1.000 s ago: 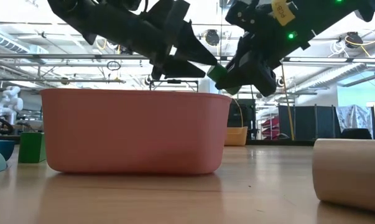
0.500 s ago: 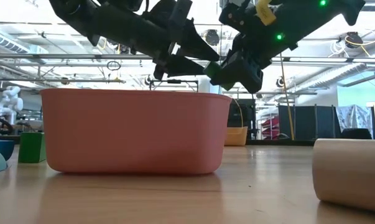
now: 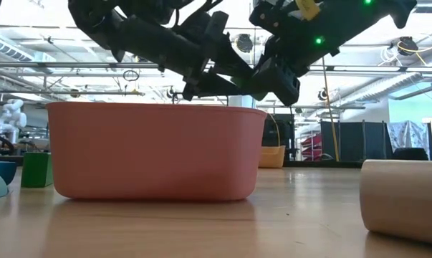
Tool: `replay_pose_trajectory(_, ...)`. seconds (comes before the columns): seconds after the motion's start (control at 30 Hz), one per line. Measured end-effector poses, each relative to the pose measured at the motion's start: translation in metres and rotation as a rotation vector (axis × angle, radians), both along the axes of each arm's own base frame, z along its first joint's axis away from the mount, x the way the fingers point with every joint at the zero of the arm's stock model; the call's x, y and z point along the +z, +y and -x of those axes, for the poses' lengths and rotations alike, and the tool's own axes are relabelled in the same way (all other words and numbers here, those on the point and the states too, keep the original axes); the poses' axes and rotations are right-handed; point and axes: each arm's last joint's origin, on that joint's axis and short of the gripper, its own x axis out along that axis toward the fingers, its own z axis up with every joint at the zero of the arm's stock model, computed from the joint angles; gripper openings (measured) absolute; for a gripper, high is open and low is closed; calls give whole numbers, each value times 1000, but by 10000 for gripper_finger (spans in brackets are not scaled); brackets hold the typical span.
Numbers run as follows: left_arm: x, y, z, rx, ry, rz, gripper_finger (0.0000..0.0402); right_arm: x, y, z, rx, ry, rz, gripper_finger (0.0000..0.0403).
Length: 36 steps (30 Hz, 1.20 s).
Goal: Sort blocks by size
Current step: Put the green cylindrical block into the yellow bin
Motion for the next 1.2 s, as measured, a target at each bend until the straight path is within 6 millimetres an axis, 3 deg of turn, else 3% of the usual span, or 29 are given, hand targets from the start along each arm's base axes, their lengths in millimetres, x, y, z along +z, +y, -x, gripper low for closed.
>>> replay_pose_trajectory(0.13, 2, 0, -2, -15, -6, 3, 234, 0, 0, 0, 1, -6, -3, 108)
replay_pose_trajectory(0.33, 3, -1, -2, -41, -6, 3, 139, 0, 0, 0, -2, -4, -2, 108)
replay_pose_trajectory(0.53, 2, 0, -2, -59, 0, -25, 136, 0, 0, 0, -5, -5, -2, 111)
replay_pose_trajectory(0.67, 1, 9, -2, -49, 16, -37, 136, 0, 0, 2, -36, -9, 21, 171)
replay_pose_trajectory(0.77, 2, 25, -3, -4, 22, -41, 136, 4, 4, 9, -147, -31, 124, 227)
replay_pose_trajectory(0.9, 8, 60, -5, 64, 52, -30, 136, 26, 8, 25, -262, -139, 183, 278)
replay_pose_trajectory(1.07, 17, 111, -2, 144, 79, -2, 136, 56, 10, 44, -231, -271, 46, 294)
replay_pose_trajectory(1.2, 24, 147, 3, 193, 59, -7, 136, 68, 6, 55, -198, -298, -44, 287)
